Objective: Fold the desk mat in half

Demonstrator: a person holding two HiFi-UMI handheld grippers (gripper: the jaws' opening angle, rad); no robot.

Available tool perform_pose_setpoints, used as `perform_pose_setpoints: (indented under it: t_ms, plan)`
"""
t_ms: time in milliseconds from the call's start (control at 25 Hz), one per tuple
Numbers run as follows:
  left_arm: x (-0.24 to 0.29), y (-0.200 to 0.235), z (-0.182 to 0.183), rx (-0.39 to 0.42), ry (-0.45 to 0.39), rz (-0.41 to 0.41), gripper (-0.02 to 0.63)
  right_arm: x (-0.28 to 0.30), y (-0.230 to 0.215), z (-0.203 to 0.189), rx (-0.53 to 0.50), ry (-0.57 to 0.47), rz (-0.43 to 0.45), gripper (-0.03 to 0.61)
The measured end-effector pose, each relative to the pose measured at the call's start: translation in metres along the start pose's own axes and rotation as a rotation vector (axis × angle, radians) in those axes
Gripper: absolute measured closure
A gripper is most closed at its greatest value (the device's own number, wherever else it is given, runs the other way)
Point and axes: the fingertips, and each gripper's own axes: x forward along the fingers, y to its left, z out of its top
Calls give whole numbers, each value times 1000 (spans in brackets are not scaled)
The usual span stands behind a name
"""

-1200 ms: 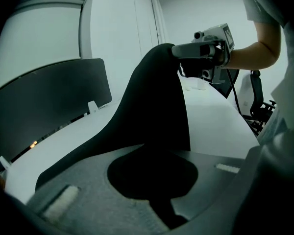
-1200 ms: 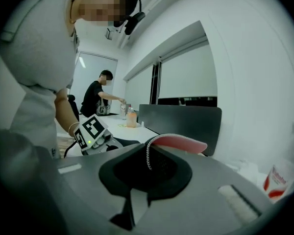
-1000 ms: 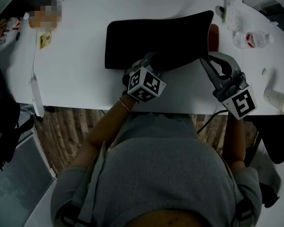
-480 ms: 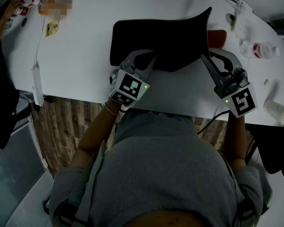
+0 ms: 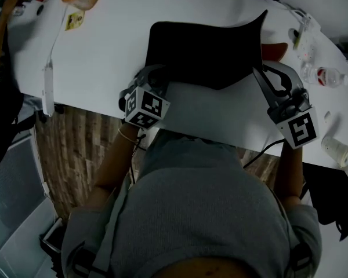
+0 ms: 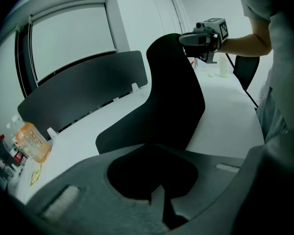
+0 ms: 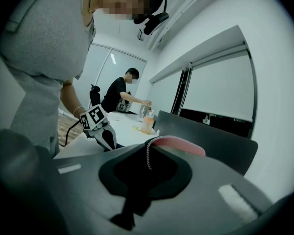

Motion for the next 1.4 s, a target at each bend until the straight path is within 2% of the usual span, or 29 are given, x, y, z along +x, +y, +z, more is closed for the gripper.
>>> perform_pose_setpoints:
  t_ms: [160,440,680,760,880,960,1200,1400]
  plan:
    - [8,0,-3,-81,-27,-7,612,22,15,16,-69,-19,68,555]
    - [9,2,-4,-89,-89,9,612,59,53,41,-175,-67,229,554]
    - [-5,19,4,-258,-232,-20,611,93,86,47,-254,-80,353,552]
    - [-16,33,6,-290,-264,27,611,102,93,43,-271,-55,372,552]
    - [-44,71,7,-365,-333,140,611,115,101,34,-314,-7,390,552]
    - [-63,90,10,-423,-371,157,611,125,108,30,-346,10,407,552]
    - [-84,112,38,-531,-436,41,611,148,135,18,-419,48,490,551]
    - [-79,105,29,-603,-320,-72,594,155,140,9,-430,81,488,549]
